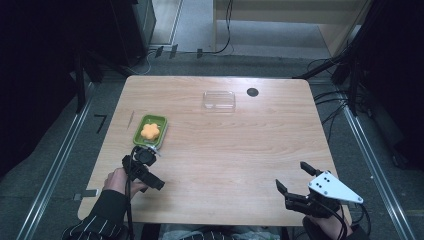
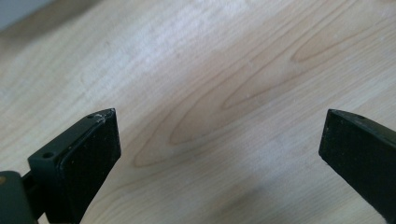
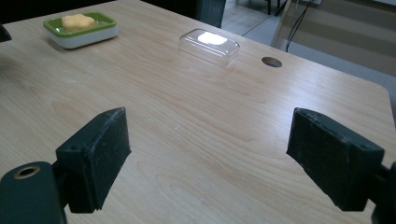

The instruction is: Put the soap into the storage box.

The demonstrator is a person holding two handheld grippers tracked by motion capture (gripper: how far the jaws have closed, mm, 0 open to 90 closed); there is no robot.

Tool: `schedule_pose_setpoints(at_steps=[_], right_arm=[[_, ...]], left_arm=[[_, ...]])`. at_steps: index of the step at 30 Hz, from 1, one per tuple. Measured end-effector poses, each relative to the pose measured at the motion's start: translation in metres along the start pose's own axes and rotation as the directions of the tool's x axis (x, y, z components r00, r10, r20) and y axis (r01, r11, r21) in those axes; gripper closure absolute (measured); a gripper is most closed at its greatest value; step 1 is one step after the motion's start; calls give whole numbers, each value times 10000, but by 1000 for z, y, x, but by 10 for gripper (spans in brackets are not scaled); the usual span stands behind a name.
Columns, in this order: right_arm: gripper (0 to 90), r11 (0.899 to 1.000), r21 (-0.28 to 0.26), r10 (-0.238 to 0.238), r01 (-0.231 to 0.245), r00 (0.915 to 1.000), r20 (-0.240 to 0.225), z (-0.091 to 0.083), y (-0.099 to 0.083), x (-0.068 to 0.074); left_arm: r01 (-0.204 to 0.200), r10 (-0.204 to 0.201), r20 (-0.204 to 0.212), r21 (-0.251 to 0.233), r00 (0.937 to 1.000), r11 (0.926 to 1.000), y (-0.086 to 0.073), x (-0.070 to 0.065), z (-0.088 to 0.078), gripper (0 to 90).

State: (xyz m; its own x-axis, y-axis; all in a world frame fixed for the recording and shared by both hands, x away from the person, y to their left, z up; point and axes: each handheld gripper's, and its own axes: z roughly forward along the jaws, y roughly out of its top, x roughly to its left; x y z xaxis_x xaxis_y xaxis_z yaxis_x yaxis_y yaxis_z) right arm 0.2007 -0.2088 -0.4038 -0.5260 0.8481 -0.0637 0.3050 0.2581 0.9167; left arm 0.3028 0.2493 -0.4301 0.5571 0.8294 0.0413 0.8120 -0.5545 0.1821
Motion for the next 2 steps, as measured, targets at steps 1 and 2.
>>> schedule_pose_setpoints(at_steps=[1,2], right_arm=[[134,10000,-7,-9,9,10000,5,0,0,0],[134,10000,4,-5,5,10000,8,0,0,0]], left_arm=[[-59,59,-14,-109,10000,9999,0,1,-1,0],[-19,19,14,-191,10000,9998,1,1,-2,0]])
